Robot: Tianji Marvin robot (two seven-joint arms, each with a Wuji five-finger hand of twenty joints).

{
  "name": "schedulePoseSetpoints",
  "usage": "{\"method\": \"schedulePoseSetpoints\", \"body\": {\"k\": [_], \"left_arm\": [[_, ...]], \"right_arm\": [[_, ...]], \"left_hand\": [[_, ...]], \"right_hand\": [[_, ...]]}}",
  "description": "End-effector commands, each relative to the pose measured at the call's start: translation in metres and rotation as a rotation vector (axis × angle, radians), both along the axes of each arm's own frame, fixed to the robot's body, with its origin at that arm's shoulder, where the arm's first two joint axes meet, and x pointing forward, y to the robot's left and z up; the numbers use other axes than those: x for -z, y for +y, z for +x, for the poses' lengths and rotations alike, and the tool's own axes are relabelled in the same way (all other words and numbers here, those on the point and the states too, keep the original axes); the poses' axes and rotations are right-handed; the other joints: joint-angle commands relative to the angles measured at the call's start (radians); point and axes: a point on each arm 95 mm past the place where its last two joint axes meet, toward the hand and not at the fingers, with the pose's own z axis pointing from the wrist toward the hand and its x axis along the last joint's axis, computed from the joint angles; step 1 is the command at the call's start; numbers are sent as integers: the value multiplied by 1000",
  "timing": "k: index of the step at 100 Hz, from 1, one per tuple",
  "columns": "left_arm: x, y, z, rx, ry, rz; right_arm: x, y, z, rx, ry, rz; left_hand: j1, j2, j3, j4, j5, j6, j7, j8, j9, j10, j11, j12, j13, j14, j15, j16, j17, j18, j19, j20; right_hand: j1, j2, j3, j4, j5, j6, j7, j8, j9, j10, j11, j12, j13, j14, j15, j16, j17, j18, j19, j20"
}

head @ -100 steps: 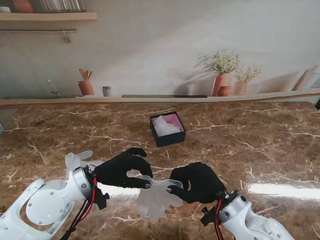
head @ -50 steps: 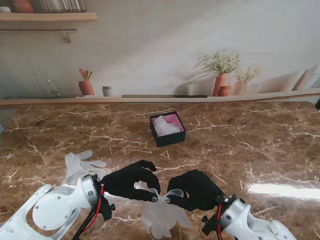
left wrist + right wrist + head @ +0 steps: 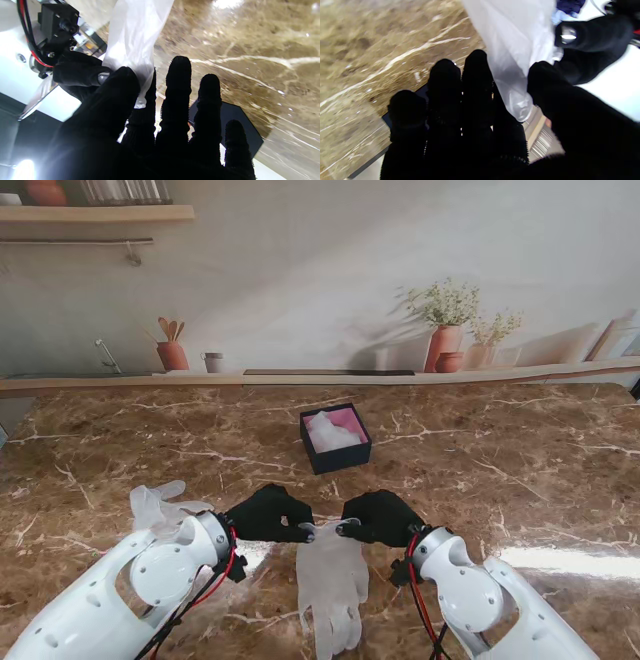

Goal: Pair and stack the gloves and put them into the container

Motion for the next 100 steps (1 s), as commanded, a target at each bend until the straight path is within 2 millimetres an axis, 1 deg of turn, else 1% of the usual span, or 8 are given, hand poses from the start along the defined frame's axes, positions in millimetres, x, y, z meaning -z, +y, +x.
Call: {"method": "schedulePoseSetpoints", "body": {"k": [1, 23, 52, 74, 85, 91, 94, 100], "left_arm": [[4, -8, 7, -14, -9, 9], [23, -27, 35, -78, -91, 119], [36, -50, 60, -159, -143, 217], [40, -58, 71, -191, -172, 276], [39, -59, 72, -205, -172, 294], [36, -58, 70, -201, -167, 315], [35, -56, 69, -197, -170, 320], [33, -53, 67, -197, -175, 330]], "right_arm": [[10, -2, 11, 28, 15, -32], [34, -1, 45, 101, -72, -97], [40, -7, 66, 167, -153, -306], [50, -10, 75, 225, -168, -397], [53, -10, 78, 241, -189, -441], [54, -11, 79, 258, -192, -462], [55, -11, 79, 265, -189, -466], [55, -13, 78, 274, -183, -466]], "left_hand": [[-8, 36, 11, -8, 12, -35, 27, 10, 1, -4, 57, 43, -10, 8, 55, 26, -10, -5, 17, 7], [-14, 29, 13, -9, 20, -41, 29, -11, 13, -3, 109, 108, 0, 8, 88, 52, -8, 1, 30, 21], [-31, 17, 42, -15, 28, -40, 39, -27, 25, 0, 128, 138, 11, 9, 113, 67, -6, -2, 45, 16], [-40, 11, 55, -18, 27, -35, 40, -41, 22, -2, 126, 142, 9, 12, 119, 69, 0, 0, 66, 15], [-46, 1, 58, -19, 9, -26, 16, -139, -20, -5, 69, 104, -17, 13, 99, 52, -5, 0, 104, -4], [-48, -4, 32, -13, -77, 7, -108, -237, -158, -14, -44, 24, -78, -4, 36, 12, -6, -2, 106, -17], [-69, 2, 48, -9, -101, 30, -188, -276, -222, -23, -87, -16, -107, -13, -4, -18, -6, -2, 103, -21], [-193, 33, 194, 42, -179, 80, -398, -319, -390, -31, -150, -103, -205, -37, -113, -113, -5, -5, 58, -48]], "right_hand": [[-2, -10, 18, 15, 7, -14, 8, 7, 10, 7, 16, 19, 6, -24, 21, 19, 2, -18, 50, 14], [-16, -21, 35, -6, 10, -18, 9, -9, 22, 6, 44, 25, 21, -27, 49, 25, 19, -21, 69, 15], [-26, -23, 41, -14, 5, -27, 7, -22, 23, -3, 64, 29, 23, -39, 62, 27, 22, -22, 73, 11], [-24, -33, 14, -15, -18, -37, -12, -165, 35, -23, 69, 17, 28, -42, 49, 17, 24, -29, 65, -7], [-19, -46, -29, -15, -46, -32, -24, -233, 12, -37, 41, 2, 3, -47, 7, 1, 6, -33, 20, -28], [-47, -48, -47, -6, -98, -13, -121, -240, -57, -47, -24, -30, -58, -50, -85, -29, -43, -42, -47, -48], [-68, -37, -51, 14, -119, 4, -237, -195, -111, -46, -69, -61, -105, -49, -153, -55, -83, -47, -98, -55], [-124, 9, -66, 119, -166, 38, -488, -57, -230, -46, -156, -139, -199, -48, -291, -124, -162, -54, -205, -77]]}}
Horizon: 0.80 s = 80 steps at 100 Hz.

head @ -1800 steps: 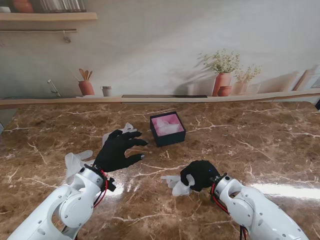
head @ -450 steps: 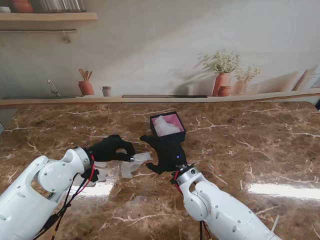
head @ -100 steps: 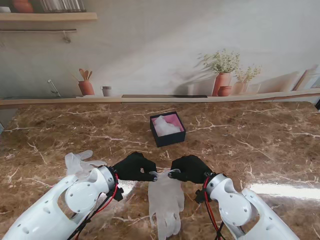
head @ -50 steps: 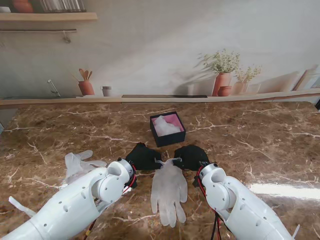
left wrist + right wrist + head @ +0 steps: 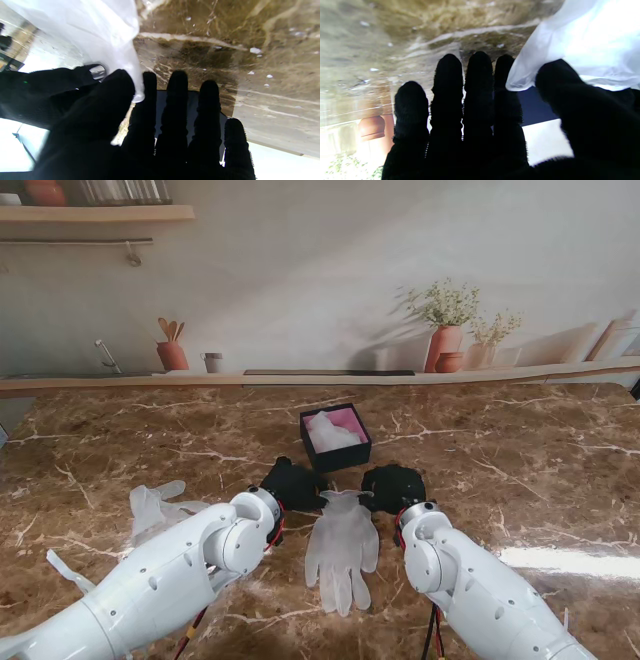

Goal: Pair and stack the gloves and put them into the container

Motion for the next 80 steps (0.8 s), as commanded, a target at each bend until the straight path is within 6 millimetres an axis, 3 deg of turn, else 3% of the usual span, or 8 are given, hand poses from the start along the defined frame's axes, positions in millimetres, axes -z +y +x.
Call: {"method": "schedulePoseSetpoints", "body": {"k": [1, 12, 28, 37, 50, 67, 72, 80], "left_arm": [[-3, 4, -3, 9, -13, 0], [-11, 15, -6, 3, -15, 2], [-29, 40, -12, 7, -52, 16], [-40, 58, -17, -2, -74, 32], [-52, 90, -22, -41, -91, 72], [-65, 147, -26, -111, -59, 167], [-68, 164, -28, -131, -47, 207], [-75, 191, -32, -135, 3, 253]], "right_arm": [[4, -2, -2, 8, 28, 17], [1, -5, -6, 21, 25, 22], [-10, -8, -18, 48, 6, 67], [-18, -11, -25, 56, -18, 79], [-26, -14, -35, 64, -36, 90], [-34, -16, -45, 70, -64, 106], [-35, -16, -46, 68, -67, 107], [-35, -16, -47, 67, -63, 110]], "left_hand": [[-99, 33, 107, 40, -90, 57, -167, -53, -165, -25, -78, -78, -111, -41, -110, -84, -7, -6, -25, -32], [-109, 34, 81, 45, -175, 83, -308, -107, -327, -14, -107, -147, -203, -71, -203, -176, -7, -29, -123, -68], [-114, 27, 61, 44, -196, 66, -332, -118, -373, -46, -107, -173, -236, -89, -232, -200, -13, -39, -172, -73], [-115, 23, 54, 43, -195, 63, -333, -119, -376, -45, -105, -177, -234, -90, -237, -205, -10, -41, -180, -70], [-110, 21, 36, 44, -196, 62, -338, -122, -379, -46, -104, -182, -227, -84, -236, -204, 0, -37, -143, -34], [-105, -6, 28, 44, -195, 58, -339, -123, -388, -46, -107, -183, -233, -81, -239, -204, 4, -33, -109, -27], [-103, -24, 28, 44, -191, 60, -338, -123, -395, -25, -109, -182, -235, -79, -240, -204, 2, -31, -107, -31], [-69, -57, 69, 42, -165, -27, -282, -94, -421, -36, -125, -178, -265, -91, -263, -215, -2, -25, -147, -73]], "right_hand": [[-71, 30, -17, 93, -70, 33, -197, 112, -106, -21, -79, -74, -90, -20, -121, -66, -77, -22, -93, -30], [-113, 55, -104, 98, -259, 78, -336, 91, -331, -9, -209, -203, -235, -24, -311, -166, -192, -30, -269, -76], [-125, 110, -280, 114, -417, 119, -417, 44, -538, 4, -301, -355, -393, -21, -495, -284, -293, -48, -465, -127], [-128, 131, -347, 130, -428, 121, -418, 35, -560, 6, -319, -395, -407, -21, -536, -318, -304, -54, -520, -153], [-132, 128, -361, 140, -415, 118, -410, 33, -554, 9, -326, -410, -405, -17, -553, -332, -304, -51, -534, -163], [-125, 126, -358, 146, -396, 111, -401, 32, -532, 11, -320, -412, -389, -15, -551, -333, -288, -42, -527, -160], [-124, 126, -357, 146, -393, 110, -399, 31, -527, 11, -319, -412, -386, -16, -550, -332, -286, -41, -524, -159], [-121, 127, -352, 147, -387, 108, -396, 30, -522, 12, -318, -412, -383, -15, -549, -331, -282, -37, -520, -157]]}}
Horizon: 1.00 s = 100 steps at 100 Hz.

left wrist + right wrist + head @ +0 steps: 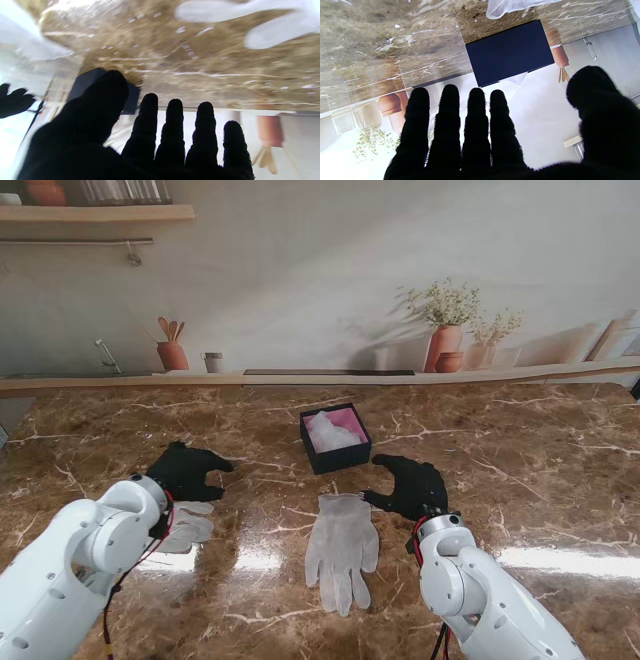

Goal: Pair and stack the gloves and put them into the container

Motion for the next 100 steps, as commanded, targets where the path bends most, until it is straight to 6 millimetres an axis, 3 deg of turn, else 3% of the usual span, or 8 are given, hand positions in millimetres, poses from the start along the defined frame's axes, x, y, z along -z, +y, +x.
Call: {"method": "schedulePoseSetpoints", "body": {"k": [1, 11, 19, 22, 33, 48, 71, 100], "left_arm": [[-2, 27, -3, -13, 43, 34], [-9, 54, -10, 13, 97, 87], [-12, 71, -14, 12, 118, 121], [-12, 75, -16, 8, 128, 128], [-8, 89, -18, -3, 144, 159], [7, 104, -16, -61, 168, 187], [22, 117, -6, -135, 169, 250], [20, 125, -1, -174, 202, 321]], "right_arm": [[4, 0, -4, -3, 26, 0], [5, 2, -3, -4, 41, 10], [6, 5, -2, -9, 52, 17], [6, 5, -1, -10, 55, 19], [6, 9, 0, -15, 57, 25], [4, 10, 0, -16, 57, 25], [2, 9, 0, -9, 57, 22], [3, 10, 0, -5, 67, 34]], "left_hand": [[25, -39, 21, 18, 9, -96, 52, 18, -52, -5, -23, -5, -57, -40, -44, -20, -11, -1, -38, -43], [134, -32, 108, 28, 11, -192, 109, 48, -80, -48, -42, -7, -130, -62, -85, -40, -27, -26, -198, -46], [178, -27, 164, 35, 8, -212, 109, 47, -102, -32, -48, -6, -162, -67, -92, -38, -40, -41, -264, -18], [193, -22, 180, 35, 1, -216, 102, 44, -111, -36, -52, -3, -172, -72, -98, -39, -34, -48, -323, 42], [196, -25, 188, 37, -36, -224, 83, 36, -131, -52, -52, 0, -181, -80, -101, -38, -38, -56, -338, 59], [107, -70, 120, 23, -142, -163, -31, -24, -151, -48, -36, 17, -174, -79, -92, -25, -35, -55, -334, 103], [-42, -101, 40, 8, -190, 37, -133, -84, -95, -43, 39, 116, -113, -47, -1, 82, -34, -60, -341, 95], [-49, -93, 6, 6, -130, 57, -62, -46, -42, -39, 125, 291, -105, -21, 60, 187, -31, -57, -362, 93]], "right_hand": [[-33, 7, -8, 44, 3, 0, 10, -9, 9, 8, -11, -16, 8, 0, -7, -10, 6, -5, -8, -10], [-27, 5, 2, 44, 10, 0, 13, -10, 16, 9, -10, -16, 10, 2, -7, -10, 9, -3, -5, -8], [-26, 4, 10, 44, 12, -1, 15, -11, 18, 9, -11, -15, 11, 3, -7, -9, 11, -1, -2, -7], [-25, 3, 14, 43, 12, -2, 15, -12, 19, 9, -11, -15, 11, 2, -7, -9, 12, -1, 0, -7], [-26, 2, 23, 41, 15, -4, 18, -13, 21, 8, -11, -14, 13, 1, -7, -8, 14, 0, 3, -5], [-29, 1, 31, 38, 19, -5, 21, -14, 25, 6, -11, -12, 17, 2, -5, -6, 16, 2, 7, -4], [-30, 0, 40, 35, 25, -9, 25, -16, 30, 7, -11, -11, 21, 2, -5, -5, 20, 5, 12, -2], [-33, 1, 52, 34, 30, -12, 29, -19, 37, 6, -12, -10, 26, 4, -5, -4, 26, 7, 18, -1]]}}
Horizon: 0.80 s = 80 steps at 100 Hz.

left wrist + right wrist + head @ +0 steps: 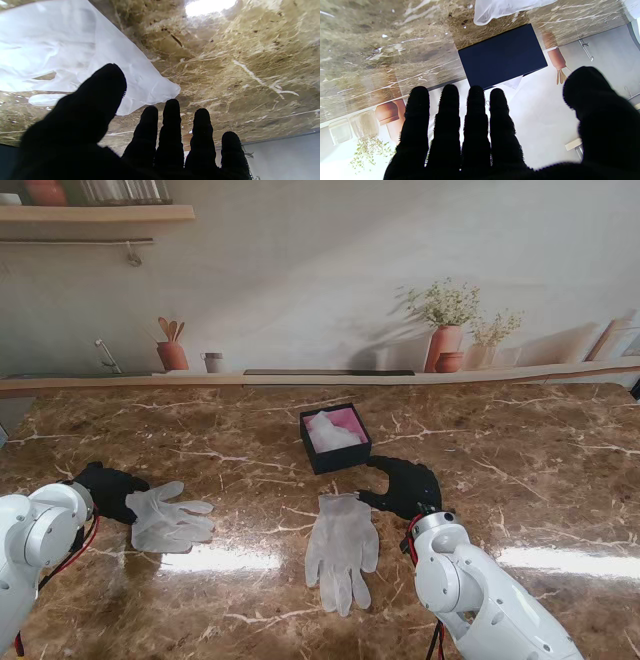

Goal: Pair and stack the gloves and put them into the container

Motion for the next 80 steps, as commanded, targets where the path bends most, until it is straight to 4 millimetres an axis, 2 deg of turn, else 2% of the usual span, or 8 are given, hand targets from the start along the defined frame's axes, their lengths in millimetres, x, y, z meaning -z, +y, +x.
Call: {"method": "schedulePoseSetpoints", "body": {"k": [1, 18, 25, 46, 53, 57, 69, 80], "left_arm": [[-1, 2, -1, -2, -14, 27], [3, 4, -1, -16, -76, -3], [3, 4, -1, -26, -89, -3], [8, 7, 4, -86, -83, -1], [12, 9, 6, -112, -79, -11], [14, 10, 8, -128, -73, -20], [21, 11, 10, -147, -63, -37], [25, 11, 12, -147, -57, -37]], "right_arm": [[5, 1, -3, 1, 26, 5], [7, 1, -4, 3, 32, 16], [7, 0, -5, 4, 32, 18], [7, -1, -5, 5, 30, 20], [8, -1, -6, 5, 30, 20], [8, -1, -6, 5, 31, 21], [9, 0, -7, 5, 36, 23], [8, 0, -7, 6, 32, 24]], "left_hand": [[-33, -10, -34, -9, -4, 21, 21, 16, 26, 0, 29, 40, 17, 28, 41, 27, -9, -4, -33, 4], [-28, -7, -24, -7, -84, -24, -11, 3, 32, -24, 56, 80, 36, 31, 62, 49, -11, 1, -18, 23], [-44, -1, -33, -10, -106, -6, -29, -7, 27, -28, 60, 87, 35, 31, 64, 51, -12, 0, -19, 24], [-83, 19, -73, -16, -63, 83, -37, -16, 43, -4, 80, 113, 29, 47, 64, 56, -12, 0, -30, 19], [-86, 20, -82, -16, -40, 83, -28, -14, 56, -3, 90, 123, 29, 47, 65, 57, -12, 1, -36, 14], [-81, 24, -91, -14, -35, 76, -11, -3, 52, 20, 94, 136, 25, 46, 64, 57, -9, 0, -45, 4], [-69, 37, -107, -11, -5, 16, 113, 94, 59, -10, 91, 149, 25, 40, 64, 56, -7, -2, -48, -9], [-38, 45, -94, -9, 55, -89, 354, 296, 57, -15, 80, 145, 23, 31, 58, 47, -7, -4, -45, -9]], "right_hand": [[-33, 1, 17, 24, 17, -13, 3, -5, 2, -1, -12, -10, 25, 0, -5, -4, 6, 6, 19, -1], [-34, -1, 26, 22, 20, -15, 5, -7, 7, -2, -12, -9, 29, 2, -6, -3, 11, 8, 25, 1], [-35, -1, 28, 22, 21, -16, 6, -8, 8, -2, -13, -8, 29, 2, -6, -3, 12, 10, 27, 2], [-36, -1, 32, 21, 22, -17, 7, -9, 10, -2, -13, -8, 32, 2, -6, -3, 13, 11, 30, 3], [-36, -1, 33, 21, 21, -17, 7, -10, 11, -2, -13, -7, 33, 2, -5, -2, 14, 12, 32, 3], [-36, -1, 33, 21, 22, -18, 7, -10, 11, -2, -13, -7, 32, 3, -6, -2, 14, 12, 32, 3], [-36, -1, 35, 20, 21, -21, 7, -12, 11, 0, -14, -7, 33, 2, -6, -2, 14, 13, 34, 4], [-35, 0, 38, 21, 22, -25, 7, -12, 14, -2, -14, -6, 35, 3, -5, -1, 15, 12, 34, 4]]}}
